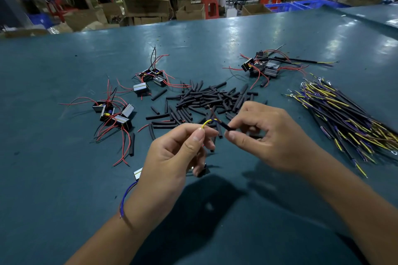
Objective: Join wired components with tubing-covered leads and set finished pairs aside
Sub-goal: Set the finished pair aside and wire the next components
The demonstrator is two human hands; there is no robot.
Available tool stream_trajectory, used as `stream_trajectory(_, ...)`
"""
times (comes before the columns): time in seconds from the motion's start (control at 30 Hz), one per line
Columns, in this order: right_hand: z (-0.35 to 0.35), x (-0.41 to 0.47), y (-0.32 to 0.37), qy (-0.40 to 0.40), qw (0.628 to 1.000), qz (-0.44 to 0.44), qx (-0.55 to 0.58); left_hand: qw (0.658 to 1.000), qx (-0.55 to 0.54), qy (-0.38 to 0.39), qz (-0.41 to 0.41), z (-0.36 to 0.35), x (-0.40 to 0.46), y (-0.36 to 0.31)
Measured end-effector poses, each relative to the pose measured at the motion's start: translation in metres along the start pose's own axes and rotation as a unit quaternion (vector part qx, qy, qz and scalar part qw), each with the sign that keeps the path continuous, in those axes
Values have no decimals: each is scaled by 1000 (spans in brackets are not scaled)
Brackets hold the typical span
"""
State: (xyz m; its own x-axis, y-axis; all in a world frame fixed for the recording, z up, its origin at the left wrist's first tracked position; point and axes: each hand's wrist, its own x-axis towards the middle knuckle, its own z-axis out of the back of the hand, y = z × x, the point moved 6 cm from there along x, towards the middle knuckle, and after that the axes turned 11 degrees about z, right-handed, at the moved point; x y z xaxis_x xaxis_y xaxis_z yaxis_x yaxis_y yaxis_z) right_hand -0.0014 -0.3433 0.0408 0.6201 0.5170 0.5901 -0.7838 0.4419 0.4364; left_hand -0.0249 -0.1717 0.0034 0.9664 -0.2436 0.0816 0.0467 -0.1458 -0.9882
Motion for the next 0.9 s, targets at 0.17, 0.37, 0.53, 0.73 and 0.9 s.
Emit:
stream_trajectory(0.17,-15,-2,7,9,975,-59,213,999,40,-10,12,-1,1,4)
stream_trajectory(0.37,-26,-5,13,-3,916,-132,378,991,128,6,29,-2,2,11)
stream_trajectory(0.53,-31,-6,12,19,895,-175,410,984,176,4,16,-4,1,11)
stream_trajectory(0.73,-19,-8,3,60,977,-139,153,982,138,-110,-64,13,-1,-9)
stream_trajectory(0.9,-25,-9,8,85,975,-140,148,984,135,-101,-53,12,0,-8)
